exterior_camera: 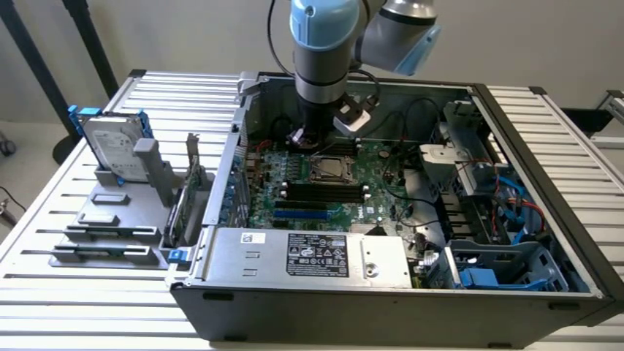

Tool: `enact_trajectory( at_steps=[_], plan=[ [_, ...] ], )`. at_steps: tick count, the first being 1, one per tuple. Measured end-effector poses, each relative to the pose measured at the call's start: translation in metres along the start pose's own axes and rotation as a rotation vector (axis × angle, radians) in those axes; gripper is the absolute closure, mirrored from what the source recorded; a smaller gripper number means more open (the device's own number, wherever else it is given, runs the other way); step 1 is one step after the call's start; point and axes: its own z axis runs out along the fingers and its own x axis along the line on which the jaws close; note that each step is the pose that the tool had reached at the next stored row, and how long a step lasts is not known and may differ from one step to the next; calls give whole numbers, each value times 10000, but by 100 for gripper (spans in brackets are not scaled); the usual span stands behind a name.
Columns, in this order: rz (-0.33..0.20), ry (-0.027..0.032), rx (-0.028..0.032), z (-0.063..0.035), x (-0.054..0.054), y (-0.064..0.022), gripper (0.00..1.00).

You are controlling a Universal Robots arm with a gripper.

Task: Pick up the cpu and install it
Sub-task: 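Install the first cpu locking lever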

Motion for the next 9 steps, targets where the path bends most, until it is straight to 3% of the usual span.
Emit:
enact_trajectory(
  at_steps=[9],
  plan=[
    [-27, -11, -1, 19, 21, 28, 89]
  ],
)
